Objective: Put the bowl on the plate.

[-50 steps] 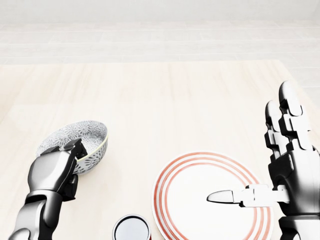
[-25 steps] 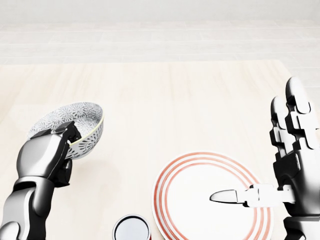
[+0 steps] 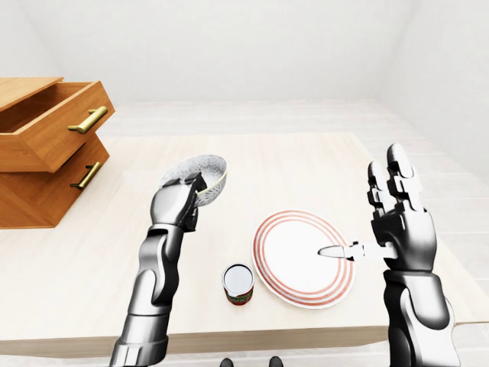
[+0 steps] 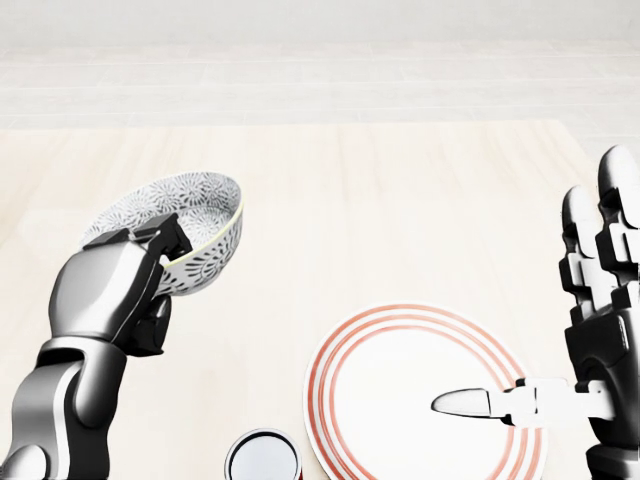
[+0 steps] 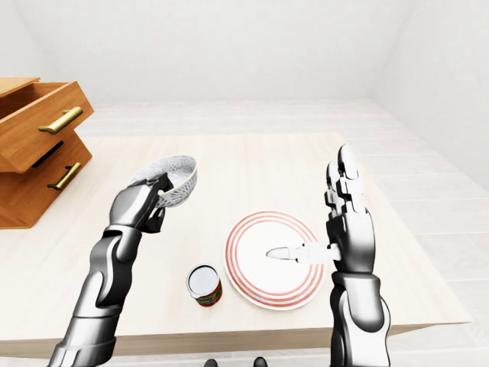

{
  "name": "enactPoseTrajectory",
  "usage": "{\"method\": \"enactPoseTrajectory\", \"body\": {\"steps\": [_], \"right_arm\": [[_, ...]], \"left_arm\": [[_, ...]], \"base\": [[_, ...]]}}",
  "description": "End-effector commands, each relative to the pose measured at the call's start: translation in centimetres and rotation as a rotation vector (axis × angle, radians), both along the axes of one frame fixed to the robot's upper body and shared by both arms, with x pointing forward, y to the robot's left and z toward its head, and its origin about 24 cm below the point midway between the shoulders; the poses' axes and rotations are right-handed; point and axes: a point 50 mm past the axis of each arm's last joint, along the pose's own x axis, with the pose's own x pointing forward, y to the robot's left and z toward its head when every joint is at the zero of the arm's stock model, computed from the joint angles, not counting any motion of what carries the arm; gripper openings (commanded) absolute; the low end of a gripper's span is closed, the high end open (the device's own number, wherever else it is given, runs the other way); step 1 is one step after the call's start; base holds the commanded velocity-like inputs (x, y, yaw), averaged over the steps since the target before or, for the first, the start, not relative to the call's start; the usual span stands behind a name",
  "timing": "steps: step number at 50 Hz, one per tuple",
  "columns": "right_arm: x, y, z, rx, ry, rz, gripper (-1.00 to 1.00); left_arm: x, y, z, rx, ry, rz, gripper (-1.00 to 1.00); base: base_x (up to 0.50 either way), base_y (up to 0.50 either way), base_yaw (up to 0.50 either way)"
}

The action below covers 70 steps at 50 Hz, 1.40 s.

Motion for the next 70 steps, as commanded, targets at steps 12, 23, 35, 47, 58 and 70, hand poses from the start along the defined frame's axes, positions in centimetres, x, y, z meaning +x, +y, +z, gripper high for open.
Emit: {"method": "enactPoseTrajectory", "body": {"steps": [12,23,35,47,58,70], "right_arm": [[-1.4,-1.2,1.0,0.002,-0.046,-0.026,1.00],[-2.2,-1.7,1.0,0.003,-0.047,-0.037,1.00],[-3.0,-2.1,1.5,-0.006,-0.071,-0.046,1.00],[-3.7,-2.0,2.5,-0.026,-0.116,-0.049,1.00],[-4.1,-2.2,2.3,-0.025,-0.107,-0.060,1.00],[-4.5,-2.7,2.0,-0.014,-0.093,-0.070,1.00]], "left_arm": [[-1.2,-4.5,1.8,0.044,-0.056,-0.111,-1.00],[-3.6,-7.8,1.3,0.033,-0.047,-0.203,-1.00],[-5.4,-10.8,0.9,0.059,-0.051,-0.286,-1.00],[-5.3,-12.8,-0.3,0.067,-0.037,-0.316,-1.00],[-5.4,-14.3,-0.9,0.088,-0.068,-0.337,-1.00],[-5.9,-16.1,-1.7,0.087,-0.072,-0.382,-1.00]], "base": [[0.00,0.00,0.00],[0.00,0.00,0.00],[0.00,0.00,0.00],[0.00,0.00,0.00],[0.00,0.00,0.00],[0.00,0.00,0.00]]}}
